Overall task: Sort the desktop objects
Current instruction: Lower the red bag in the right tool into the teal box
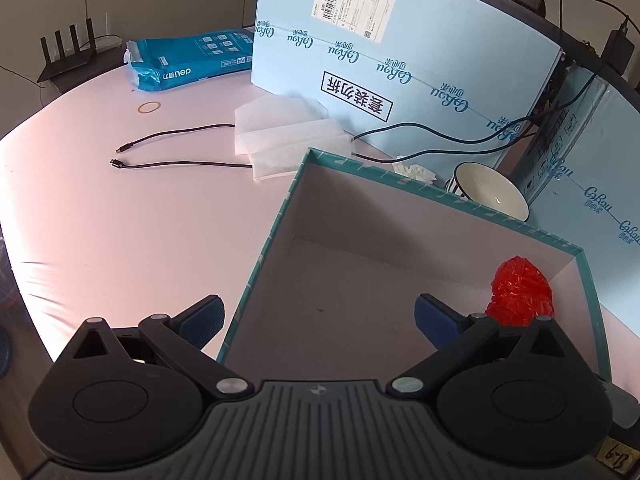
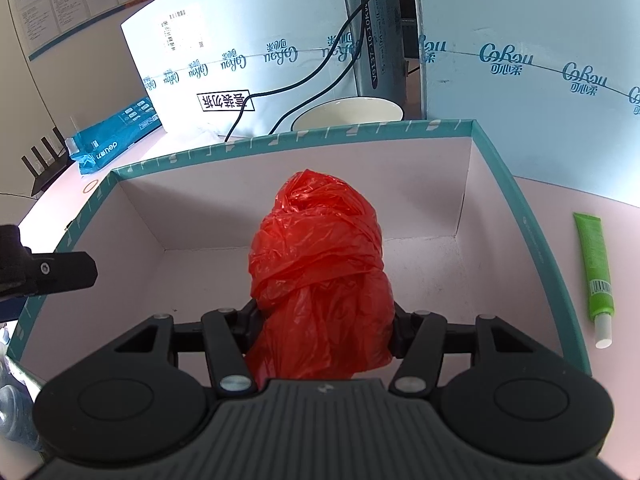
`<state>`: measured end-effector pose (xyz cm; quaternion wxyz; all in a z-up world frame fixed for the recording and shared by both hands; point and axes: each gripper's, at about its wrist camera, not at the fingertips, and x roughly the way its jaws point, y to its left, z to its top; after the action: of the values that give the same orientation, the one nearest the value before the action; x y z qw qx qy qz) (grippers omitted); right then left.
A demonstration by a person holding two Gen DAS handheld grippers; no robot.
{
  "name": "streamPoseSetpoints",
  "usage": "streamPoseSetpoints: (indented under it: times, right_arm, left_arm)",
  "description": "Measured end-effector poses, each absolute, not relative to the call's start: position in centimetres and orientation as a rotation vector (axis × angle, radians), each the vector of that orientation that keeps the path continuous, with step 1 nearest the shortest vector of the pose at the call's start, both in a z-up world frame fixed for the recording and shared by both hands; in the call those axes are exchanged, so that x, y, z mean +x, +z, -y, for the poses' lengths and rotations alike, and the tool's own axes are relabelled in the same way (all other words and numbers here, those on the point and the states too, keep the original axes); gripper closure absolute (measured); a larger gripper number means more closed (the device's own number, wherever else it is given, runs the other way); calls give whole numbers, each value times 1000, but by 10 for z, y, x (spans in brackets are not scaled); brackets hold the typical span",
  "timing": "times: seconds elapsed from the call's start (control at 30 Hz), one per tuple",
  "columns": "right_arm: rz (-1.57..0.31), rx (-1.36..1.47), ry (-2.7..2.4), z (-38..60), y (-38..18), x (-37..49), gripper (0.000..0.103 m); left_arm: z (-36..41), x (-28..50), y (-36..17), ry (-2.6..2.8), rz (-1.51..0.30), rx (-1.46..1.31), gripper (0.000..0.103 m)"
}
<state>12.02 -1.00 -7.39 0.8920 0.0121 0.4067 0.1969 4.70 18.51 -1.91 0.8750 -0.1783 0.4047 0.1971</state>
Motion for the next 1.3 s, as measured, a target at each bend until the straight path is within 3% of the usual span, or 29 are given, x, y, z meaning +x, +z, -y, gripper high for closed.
streamPoseSetpoints:
  times: [1.3]
  right_arm:
    - [-958, -120, 399, -4, -78, 127, 43]
  left_arm:
    - [-185, 53, -32, 424, -927, -364, 1]
